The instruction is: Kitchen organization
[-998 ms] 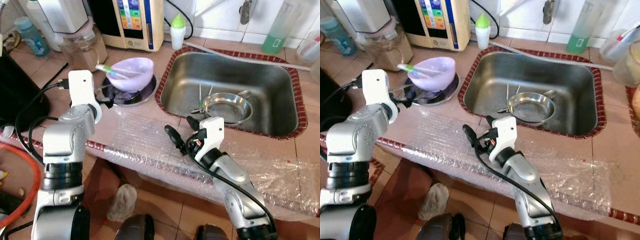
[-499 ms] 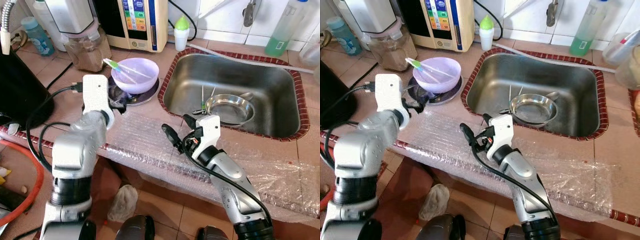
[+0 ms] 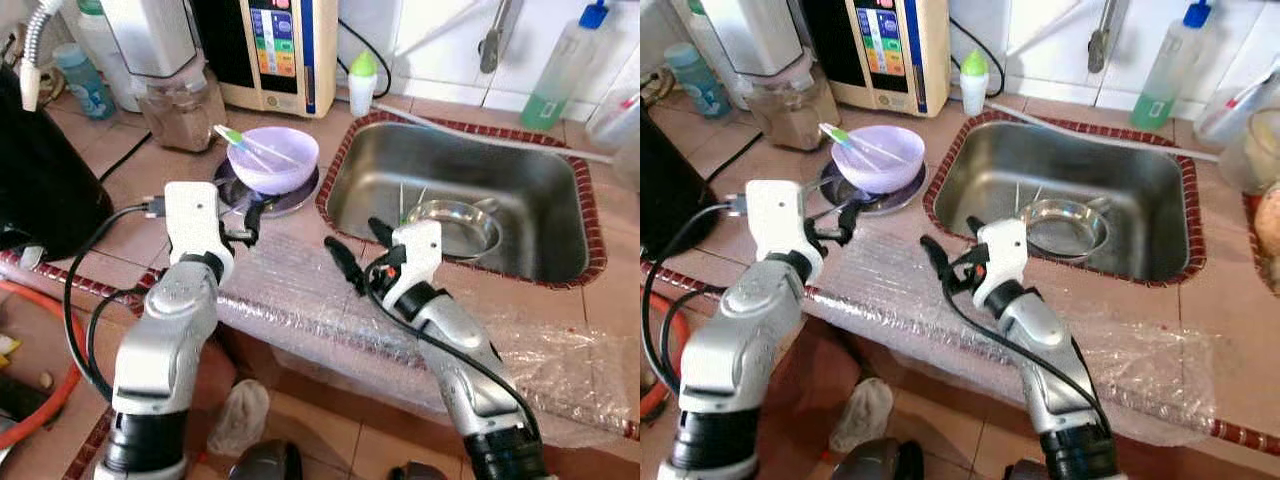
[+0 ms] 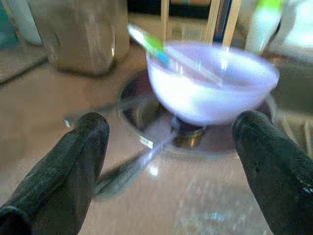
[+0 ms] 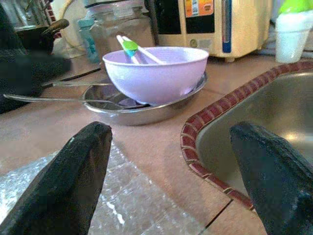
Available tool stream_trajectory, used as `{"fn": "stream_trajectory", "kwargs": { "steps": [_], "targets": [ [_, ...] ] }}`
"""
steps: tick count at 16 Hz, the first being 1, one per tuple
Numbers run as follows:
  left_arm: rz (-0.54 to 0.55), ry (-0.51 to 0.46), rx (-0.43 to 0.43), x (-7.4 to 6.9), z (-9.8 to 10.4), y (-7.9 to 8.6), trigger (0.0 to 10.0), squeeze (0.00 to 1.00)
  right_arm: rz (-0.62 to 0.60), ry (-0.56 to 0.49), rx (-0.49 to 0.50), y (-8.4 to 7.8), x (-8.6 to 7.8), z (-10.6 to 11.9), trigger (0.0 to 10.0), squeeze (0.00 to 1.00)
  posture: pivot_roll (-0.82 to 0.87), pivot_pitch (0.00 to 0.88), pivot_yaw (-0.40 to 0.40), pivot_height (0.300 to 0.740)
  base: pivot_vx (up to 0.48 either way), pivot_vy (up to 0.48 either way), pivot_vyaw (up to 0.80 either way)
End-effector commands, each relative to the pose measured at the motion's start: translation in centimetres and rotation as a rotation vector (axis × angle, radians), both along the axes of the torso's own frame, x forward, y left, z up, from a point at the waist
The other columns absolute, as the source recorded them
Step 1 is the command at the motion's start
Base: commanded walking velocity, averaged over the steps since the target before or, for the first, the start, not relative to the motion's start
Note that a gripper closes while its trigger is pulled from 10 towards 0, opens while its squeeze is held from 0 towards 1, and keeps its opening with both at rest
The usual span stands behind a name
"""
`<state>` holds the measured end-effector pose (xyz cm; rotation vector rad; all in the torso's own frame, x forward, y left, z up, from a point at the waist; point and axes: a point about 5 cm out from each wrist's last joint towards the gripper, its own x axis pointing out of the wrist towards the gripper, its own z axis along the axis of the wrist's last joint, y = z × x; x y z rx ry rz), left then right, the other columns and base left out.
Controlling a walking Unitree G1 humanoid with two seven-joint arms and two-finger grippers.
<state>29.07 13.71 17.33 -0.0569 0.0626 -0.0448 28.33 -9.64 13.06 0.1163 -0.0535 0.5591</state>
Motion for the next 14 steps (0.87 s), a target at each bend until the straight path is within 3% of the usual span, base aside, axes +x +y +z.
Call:
{"fn": "stream_trajectory", "kwargs": {
  "steps": [1, 5, 9, 13, 14],
  "targets": [
    [0.016, -0.052, -0.017, 0.0, 0.7, 0.2, 10.0, 0.0, -0.017, -0.001, -0.008, -0.2, 0.2, -0.1, 10.0, 0.0, 0.01, 0.029, 0.061, 0.74, 0.0, 0.0, 0.0],
    [0.052, -0.096, -0.035, 1.9, 1.2, 0.6, 10.0, 0.0, -0.024, -0.01, -0.01, -0.2, 0.2, 0.0, 10.0, 0.0, 0.0, 0.027, 0.061, 0.74, 0.0, 0.0, 0.0],
    [0.076, -0.111, -0.129, 3.8, 2.0, 1.0, 10.0, 0.0, -0.029, -0.012, -0.007, -0.1, 0.1, 0.0, 10.0, 0.0, -0.02, 0.03, 0.065, 0.74, 0.0, 0.0, 0.0],
    [0.122, -0.027, -0.258, 7.8, 2.3, 2.2, 10.0, 0.0, -0.031, -0.006, -0.007, -0.1, -0.6, 0.0, 10.0, 0.0, -0.04, 0.069, 0.066, 0.74, 0.0, 0.0, 0.0],
    [0.117, -0.006, -0.254, 8.7, 2.3, 2.4, 10.0, 0.0, -0.031, -0.002, -0.006, -0.1, -1.0, 0.1, 10.0, 0.0, -0.06, 0.089, 0.067, 0.74, 0.0, 0.0, 0.0]
  ]
}}
